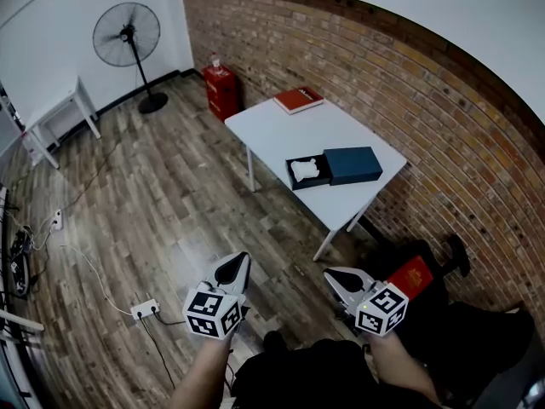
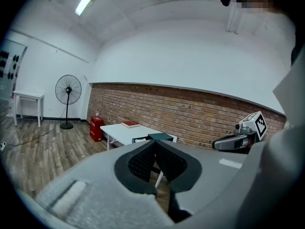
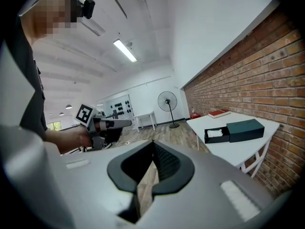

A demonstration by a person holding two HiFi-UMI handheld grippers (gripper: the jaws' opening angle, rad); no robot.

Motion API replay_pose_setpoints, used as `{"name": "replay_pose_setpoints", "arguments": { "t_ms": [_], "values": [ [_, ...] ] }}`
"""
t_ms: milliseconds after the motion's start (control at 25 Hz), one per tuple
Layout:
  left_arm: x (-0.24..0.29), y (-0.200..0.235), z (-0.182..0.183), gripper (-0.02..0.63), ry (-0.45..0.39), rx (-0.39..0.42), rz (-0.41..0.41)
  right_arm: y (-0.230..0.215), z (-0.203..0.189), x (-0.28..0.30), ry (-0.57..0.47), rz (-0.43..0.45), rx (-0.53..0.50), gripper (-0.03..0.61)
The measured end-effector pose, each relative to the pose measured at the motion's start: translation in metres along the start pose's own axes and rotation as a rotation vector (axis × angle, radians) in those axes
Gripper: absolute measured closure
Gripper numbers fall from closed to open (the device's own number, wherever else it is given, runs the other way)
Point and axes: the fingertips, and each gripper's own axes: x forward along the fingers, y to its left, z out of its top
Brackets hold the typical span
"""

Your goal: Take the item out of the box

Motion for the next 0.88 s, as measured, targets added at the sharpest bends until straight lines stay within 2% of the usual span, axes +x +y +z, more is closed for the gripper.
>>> {"name": "replay_pose_setpoints", "arguments": {
  "t_ms": [280,520,680,880],
  "values": [
    [0.010,0.030,0.013,0.609,-0.026,-0.007,0.021,-0.011,-0.002,0.018,0.031,0.002,0.037,0.577],
    [0.033,0.041,0.010,0.609,-0.001,-0.020,0.041,-0.041,-0.005,0.036,0.035,0.019,0.094,0.577],
    [0.063,0.055,0.018,0.609,0.009,-0.019,0.064,-0.073,0.001,0.059,0.033,0.045,0.116,0.577],
    [0.126,0.067,0.032,0.609,0.030,-0.008,0.072,-0.135,0.020,0.087,0.023,0.050,0.127,0.577]
  ]
}}
